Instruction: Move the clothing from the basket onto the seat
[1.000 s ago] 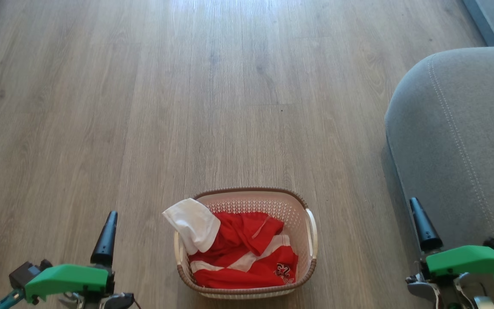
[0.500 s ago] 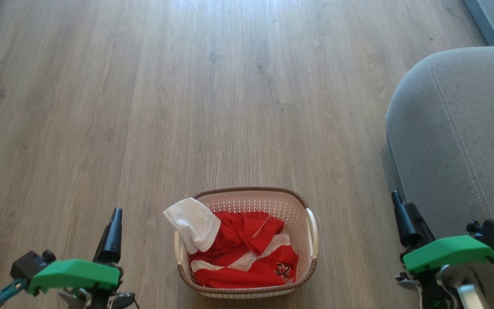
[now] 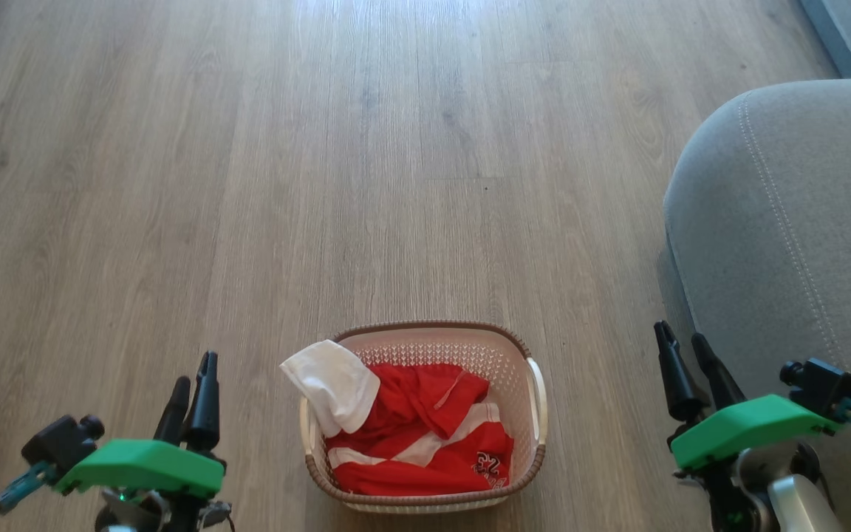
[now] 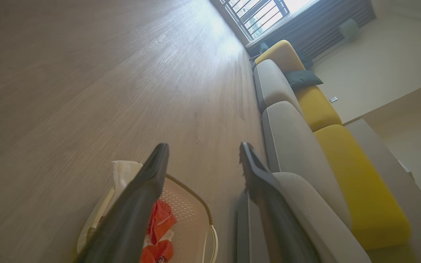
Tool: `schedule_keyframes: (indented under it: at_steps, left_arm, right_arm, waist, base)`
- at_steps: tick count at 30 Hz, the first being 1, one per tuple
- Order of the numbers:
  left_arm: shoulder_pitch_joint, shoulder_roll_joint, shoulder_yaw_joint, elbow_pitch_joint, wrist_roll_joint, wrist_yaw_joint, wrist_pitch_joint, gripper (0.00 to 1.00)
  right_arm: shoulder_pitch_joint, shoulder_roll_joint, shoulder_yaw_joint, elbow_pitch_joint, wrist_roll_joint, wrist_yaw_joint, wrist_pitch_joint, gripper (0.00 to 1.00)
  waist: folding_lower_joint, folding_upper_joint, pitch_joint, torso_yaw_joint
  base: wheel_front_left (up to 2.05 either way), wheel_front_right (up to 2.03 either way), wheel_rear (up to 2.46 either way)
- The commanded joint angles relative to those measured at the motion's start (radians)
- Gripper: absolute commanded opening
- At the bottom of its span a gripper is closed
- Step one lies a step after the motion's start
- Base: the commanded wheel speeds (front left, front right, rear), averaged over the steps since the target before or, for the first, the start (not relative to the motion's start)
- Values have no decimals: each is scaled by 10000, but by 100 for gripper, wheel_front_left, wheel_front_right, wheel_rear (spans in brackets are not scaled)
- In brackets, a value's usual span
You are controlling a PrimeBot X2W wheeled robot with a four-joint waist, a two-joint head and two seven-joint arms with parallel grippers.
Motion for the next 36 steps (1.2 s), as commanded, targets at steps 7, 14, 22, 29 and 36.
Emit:
schedule_keyframes:
  at_steps: [7, 14, 22, 29, 36]
  left_arm:
    - [-496, 92, -19, -525, 1481, 52, -331, 100]
    - [-466, 98, -49, -641, 2497, 87, -564, 100]
    - [-505, 104, -115, -720, 3565, 123, -798, 100]
    - [-504, 109, -143, -744, 4532, 144, -1003, 100]
    - [-484, 114, -104, -787, 5391, 172, -1208, 100]
  right_arm:
    - [-596, -213, 358, -215, -1063, 1, -333, 100]
    - [-686, -320, 622, -126, -2111, 1, -568, 100]
    - [-811, -401, 882, -35, -3145, 1, -804, 100]
    - [-850, -376, 881, 99, -3820, 1, -1011, 100]
    - [-839, -332, 891, 204, -4481, 1, -1218, 100]
  waist:
    - [0, 0, 29, -1]
    - [0, 0, 51, 22]
    - [0, 0, 65, 66]
    - [0, 0, 22, 75]
    - [0, 0, 15, 52]
  base:
    - [0, 0, 0]
    - [0, 0, 0]
    - [0, 0, 0]
    - [0, 0, 0]
    - [0, 0, 0]
